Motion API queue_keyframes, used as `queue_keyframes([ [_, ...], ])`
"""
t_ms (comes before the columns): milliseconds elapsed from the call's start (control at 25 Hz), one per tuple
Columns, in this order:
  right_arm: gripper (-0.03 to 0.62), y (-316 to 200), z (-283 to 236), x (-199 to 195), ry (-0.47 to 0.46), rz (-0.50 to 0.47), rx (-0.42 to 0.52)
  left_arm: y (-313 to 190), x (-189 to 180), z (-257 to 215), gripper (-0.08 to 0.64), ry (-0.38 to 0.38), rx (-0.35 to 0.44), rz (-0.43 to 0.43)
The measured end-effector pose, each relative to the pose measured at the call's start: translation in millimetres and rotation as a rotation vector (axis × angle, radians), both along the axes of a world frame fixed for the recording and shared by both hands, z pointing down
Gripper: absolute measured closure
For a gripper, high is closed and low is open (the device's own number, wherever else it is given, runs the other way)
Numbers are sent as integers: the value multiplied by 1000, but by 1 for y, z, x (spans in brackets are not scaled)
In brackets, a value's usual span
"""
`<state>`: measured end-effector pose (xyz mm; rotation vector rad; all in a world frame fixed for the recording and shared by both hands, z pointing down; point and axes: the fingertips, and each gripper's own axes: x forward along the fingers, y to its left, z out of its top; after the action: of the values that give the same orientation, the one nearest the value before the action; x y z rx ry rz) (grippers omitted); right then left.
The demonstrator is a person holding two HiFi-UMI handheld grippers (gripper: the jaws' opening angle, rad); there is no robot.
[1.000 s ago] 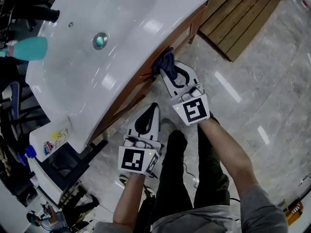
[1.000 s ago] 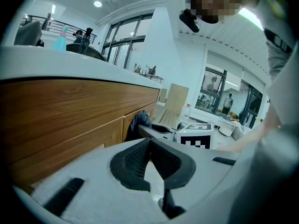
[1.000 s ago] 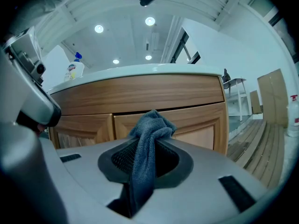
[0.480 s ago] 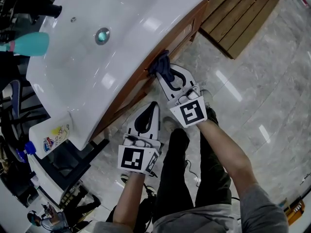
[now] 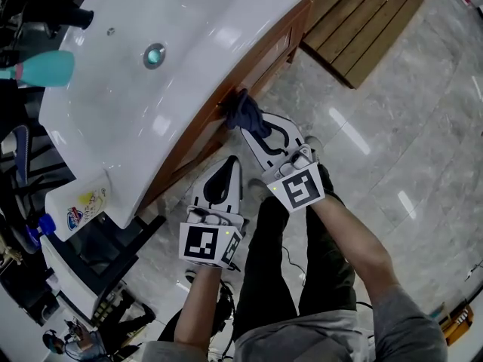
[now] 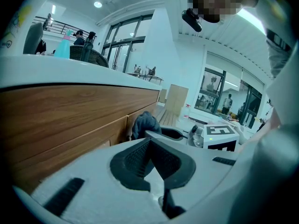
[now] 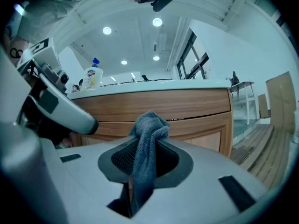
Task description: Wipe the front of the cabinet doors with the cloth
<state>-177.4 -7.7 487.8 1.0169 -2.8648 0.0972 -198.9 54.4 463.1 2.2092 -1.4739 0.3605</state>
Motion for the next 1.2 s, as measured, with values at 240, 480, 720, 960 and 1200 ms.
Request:
queue_keyframes([
  [240, 518, 8, 6, 17, 10, 16, -30, -4, 5, -1, 552, 9, 6, -1],
  [480, 517, 5, 41, 21, 61, 15, -73, -1, 10, 10, 552, 16, -11, 1],
  [720, 517, -9, 73, 16, 102, 14, -108, 1, 11, 22, 552, 17, -31, 0],
  [960, 517, -23, 92, 3, 125, -1, -115, 0, 10, 32, 552, 15, -50, -4],
  [1200, 517, -36, 97, -8, 115, 10, -123, 0, 10, 43, 552, 18, -75, -4],
])
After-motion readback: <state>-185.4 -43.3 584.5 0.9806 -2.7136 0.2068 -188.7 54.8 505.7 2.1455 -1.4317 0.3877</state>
